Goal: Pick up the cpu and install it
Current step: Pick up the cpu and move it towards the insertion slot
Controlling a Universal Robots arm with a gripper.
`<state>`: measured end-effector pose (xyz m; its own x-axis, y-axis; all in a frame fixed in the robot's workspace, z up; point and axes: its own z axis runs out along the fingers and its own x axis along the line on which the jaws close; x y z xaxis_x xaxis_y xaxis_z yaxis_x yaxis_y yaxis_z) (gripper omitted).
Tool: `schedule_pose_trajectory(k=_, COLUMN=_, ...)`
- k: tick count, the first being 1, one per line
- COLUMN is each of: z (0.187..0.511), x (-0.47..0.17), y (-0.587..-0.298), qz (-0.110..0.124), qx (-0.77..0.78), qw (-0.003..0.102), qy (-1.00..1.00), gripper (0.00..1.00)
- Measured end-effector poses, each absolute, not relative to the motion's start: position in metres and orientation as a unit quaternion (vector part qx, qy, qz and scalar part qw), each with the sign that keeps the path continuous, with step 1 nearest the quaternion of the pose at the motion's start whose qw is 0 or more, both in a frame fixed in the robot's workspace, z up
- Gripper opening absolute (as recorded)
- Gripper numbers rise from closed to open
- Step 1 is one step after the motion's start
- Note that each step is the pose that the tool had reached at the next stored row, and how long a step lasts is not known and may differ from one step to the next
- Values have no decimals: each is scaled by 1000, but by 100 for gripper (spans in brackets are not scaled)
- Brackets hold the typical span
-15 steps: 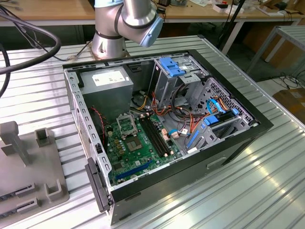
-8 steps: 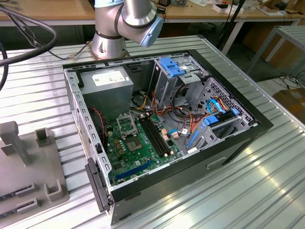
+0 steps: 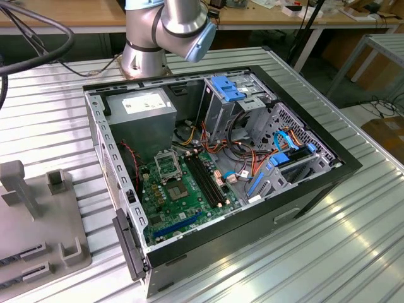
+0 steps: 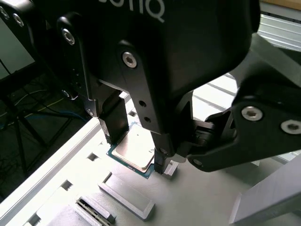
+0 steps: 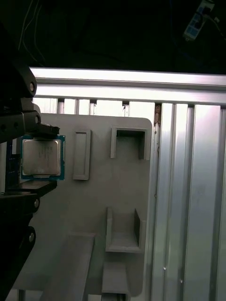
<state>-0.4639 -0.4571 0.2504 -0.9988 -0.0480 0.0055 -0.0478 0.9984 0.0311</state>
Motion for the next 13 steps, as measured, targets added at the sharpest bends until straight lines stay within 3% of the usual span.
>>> schedule_pose_trajectory(k=13, z=253, x=-464, y=-457, qz=-22, qx=24, qw=3, qy=-999, gripper=47)
